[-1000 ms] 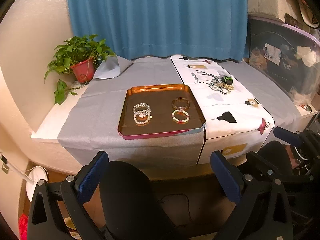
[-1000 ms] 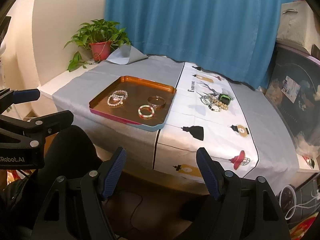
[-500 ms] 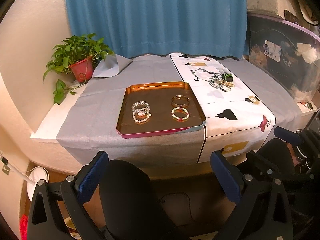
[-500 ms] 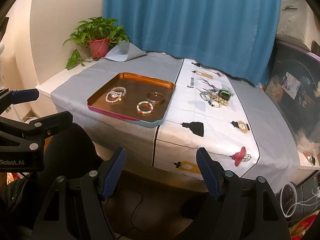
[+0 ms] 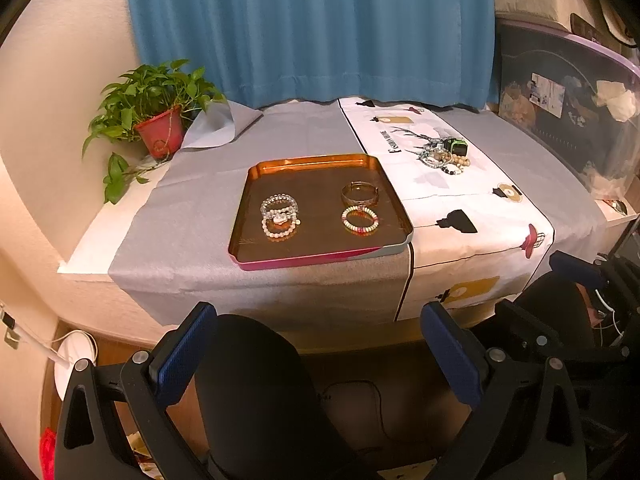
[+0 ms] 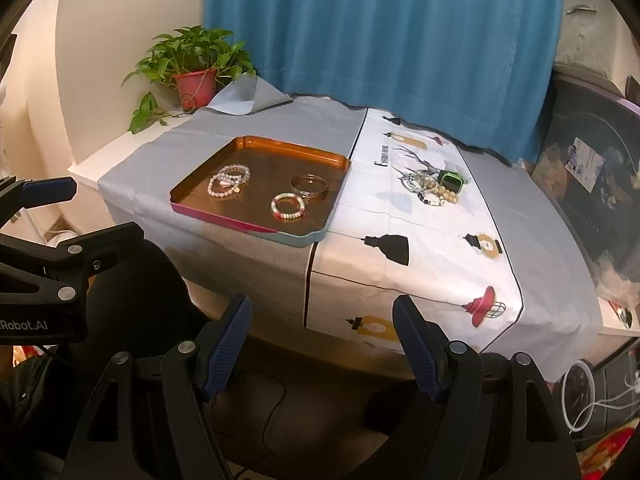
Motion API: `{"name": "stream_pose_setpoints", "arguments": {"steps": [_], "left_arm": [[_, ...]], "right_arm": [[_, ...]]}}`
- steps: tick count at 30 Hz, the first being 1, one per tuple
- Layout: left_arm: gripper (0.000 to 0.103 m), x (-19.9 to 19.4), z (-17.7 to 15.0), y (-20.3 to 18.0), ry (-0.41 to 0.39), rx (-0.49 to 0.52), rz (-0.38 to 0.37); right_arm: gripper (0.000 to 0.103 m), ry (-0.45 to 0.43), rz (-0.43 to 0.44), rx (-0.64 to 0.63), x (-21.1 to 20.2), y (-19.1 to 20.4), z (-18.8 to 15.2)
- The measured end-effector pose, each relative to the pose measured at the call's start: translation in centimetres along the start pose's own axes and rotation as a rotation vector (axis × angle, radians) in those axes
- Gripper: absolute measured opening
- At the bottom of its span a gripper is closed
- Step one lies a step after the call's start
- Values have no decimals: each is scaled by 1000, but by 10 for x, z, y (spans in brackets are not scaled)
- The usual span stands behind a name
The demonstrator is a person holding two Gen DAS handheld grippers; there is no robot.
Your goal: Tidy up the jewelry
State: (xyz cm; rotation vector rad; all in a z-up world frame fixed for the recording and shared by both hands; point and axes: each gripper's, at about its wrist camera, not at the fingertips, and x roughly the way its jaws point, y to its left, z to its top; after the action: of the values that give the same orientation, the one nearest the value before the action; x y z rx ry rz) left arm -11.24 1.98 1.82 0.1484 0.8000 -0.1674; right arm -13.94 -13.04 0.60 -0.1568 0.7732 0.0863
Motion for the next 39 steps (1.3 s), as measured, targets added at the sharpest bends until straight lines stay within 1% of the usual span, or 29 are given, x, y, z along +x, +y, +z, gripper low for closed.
{"name": "stream_pose_setpoints", "arguments": {"steps": [9,17,27,32,39], "left_arm": [[101,1,0,-2,2,1,-1],[101,22,8,-2,34,10,-2],[101,55,23,-7,79,17,2],[101,74,35,-13,105,29,1],[101,107,52,-20,145,46,18]], "right_arm": [[73,7,-8,19,8,-7,0],[73,42,-10,43,24,-16,-1],[73,89,-35,110,55,-46,0],[73,101,-61,169,77,-76,11],[74,99,-142,295,138,-154,52]]}}
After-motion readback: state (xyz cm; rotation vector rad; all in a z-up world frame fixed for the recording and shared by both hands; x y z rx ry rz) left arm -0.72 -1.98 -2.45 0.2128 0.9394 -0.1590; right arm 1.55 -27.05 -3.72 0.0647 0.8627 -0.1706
